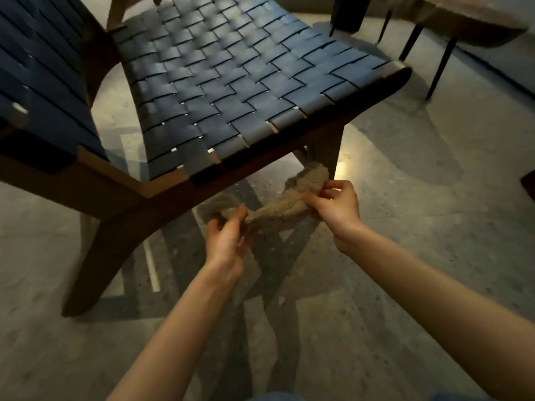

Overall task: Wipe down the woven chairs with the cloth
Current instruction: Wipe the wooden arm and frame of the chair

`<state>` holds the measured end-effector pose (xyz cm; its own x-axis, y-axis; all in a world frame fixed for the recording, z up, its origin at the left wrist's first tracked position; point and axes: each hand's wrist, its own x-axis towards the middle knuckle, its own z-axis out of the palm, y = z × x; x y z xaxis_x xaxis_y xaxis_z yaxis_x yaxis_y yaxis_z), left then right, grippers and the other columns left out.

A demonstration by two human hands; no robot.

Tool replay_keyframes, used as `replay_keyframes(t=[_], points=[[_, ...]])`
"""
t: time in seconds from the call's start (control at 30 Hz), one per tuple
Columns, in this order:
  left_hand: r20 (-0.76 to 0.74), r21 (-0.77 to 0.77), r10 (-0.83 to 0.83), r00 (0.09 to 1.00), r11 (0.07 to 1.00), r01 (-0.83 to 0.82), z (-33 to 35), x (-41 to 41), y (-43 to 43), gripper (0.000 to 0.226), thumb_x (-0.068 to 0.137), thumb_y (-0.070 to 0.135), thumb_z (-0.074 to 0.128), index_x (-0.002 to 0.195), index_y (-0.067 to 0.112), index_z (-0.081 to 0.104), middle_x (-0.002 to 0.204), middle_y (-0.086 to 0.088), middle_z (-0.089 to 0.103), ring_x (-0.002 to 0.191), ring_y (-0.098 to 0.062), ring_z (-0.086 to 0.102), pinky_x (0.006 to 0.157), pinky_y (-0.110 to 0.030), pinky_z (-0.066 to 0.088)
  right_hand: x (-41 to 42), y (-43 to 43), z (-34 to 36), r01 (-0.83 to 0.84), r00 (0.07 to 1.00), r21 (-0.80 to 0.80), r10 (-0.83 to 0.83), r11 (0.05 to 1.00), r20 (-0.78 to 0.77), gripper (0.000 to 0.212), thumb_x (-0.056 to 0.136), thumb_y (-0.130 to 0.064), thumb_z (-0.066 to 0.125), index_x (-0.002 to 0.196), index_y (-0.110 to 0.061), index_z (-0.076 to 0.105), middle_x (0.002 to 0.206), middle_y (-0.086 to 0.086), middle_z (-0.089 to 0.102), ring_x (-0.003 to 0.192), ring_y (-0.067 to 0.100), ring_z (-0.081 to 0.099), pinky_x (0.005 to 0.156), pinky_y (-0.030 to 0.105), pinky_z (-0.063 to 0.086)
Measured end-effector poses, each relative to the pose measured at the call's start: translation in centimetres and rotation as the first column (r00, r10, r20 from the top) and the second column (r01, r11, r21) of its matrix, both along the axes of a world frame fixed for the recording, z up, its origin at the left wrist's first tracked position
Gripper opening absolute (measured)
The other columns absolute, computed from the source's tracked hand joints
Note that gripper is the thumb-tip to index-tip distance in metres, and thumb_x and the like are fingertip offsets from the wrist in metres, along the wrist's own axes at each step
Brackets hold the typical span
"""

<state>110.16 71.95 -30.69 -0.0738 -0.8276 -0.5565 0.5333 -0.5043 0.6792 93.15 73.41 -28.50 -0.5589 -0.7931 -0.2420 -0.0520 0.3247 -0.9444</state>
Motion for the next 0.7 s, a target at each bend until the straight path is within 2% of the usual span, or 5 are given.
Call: replay_keyframes(t=[0.1,0.23,0.43,0.57,0.7], points=[[-0.107,0.01,0.019,0.994,1.0,-0.018,0.6,1.7,0.3,0.023,0.091,0.007,0.057,0.111,0.018,0.052,0.112,-0.011,0.062,0.097,-0.022,0.063,0.083,-0.037,0.053,1.5,0.1,0.2,0.035,0.973,0.067,-0.049,0.997,0.227,0.035,0.087,-0.007,0.065,0.116,-0.016,0.047,0.11,0.004,0.058,0.1,0.021,0.059,0.085,0.038,0.054],[-0.298,0.099,0.062,0.953,0.995,-0.034,1.6,2.8,-0.1,0.039,0.093,0.002,0.05,0.131,0.008,0.047,0.127,-0.019,0.057,0.111,-0.028,0.059,0.092,-0.041,0.048,3.5,-0.3,0.5,0.108,0.663,0.066,-0.122,0.992,0.738,0.023,0.092,0.003,0.051,0.111,-0.008,0.052,0.104,0.014,0.058,0.089,0.029,0.059,0.078,0.046,0.054],[-0.557,0.128,0.036,0.83,0.991,0.043,1.7,3.6,-0.6,0.02,0.097,0.002,0.042,0.11,-0.007,0.054,0.114,-0.02,0.06,0.125,-0.029,0.05,0.107,-0.04,0.035,4.4,-0.9,0.2,0.159,0.457,-0.165,0.075,0.973,0.886,0.019,0.1,-0.014,0.043,0.115,-0.01,0.053,0.108,0.017,0.063,0.098,0.032,0.061,0.097,0.049,0.044],[-0.612,0.052,0.004,0.791,0.998,0.035,2.0,3.4,-1.0,0.027,0.095,0.002,0.044,0.119,-0.006,0.052,0.124,-0.021,0.058,0.126,-0.029,0.05,0.11,-0.04,0.034,3.7,-1.9,1.3,0.082,0.502,-0.281,0.204,0.956,0.84,0.022,0.097,-0.02,0.048,0.111,-0.007,0.059,0.093,0.012,0.072,0.104,0.027,0.063,0.1,0.04,0.046],[-0.641,0.013,0.015,0.768,1.0,-0.008,2.5,1.7,-1.1,0.026,0.097,0.002,0.04,0.117,-0.011,0.052,0.124,-0.024,0.056,0.125,-0.031,0.05,0.108,-0.041,0.035,2.4,-2.9,2.7,0.061,0.531,-0.328,0.247,0.943,0.811,0.029,0.098,-0.022,0.048,0.122,-0.008,0.056,0.111,0.011,0.064,0.115,0.027,0.057,0.102,0.038,0.045]])
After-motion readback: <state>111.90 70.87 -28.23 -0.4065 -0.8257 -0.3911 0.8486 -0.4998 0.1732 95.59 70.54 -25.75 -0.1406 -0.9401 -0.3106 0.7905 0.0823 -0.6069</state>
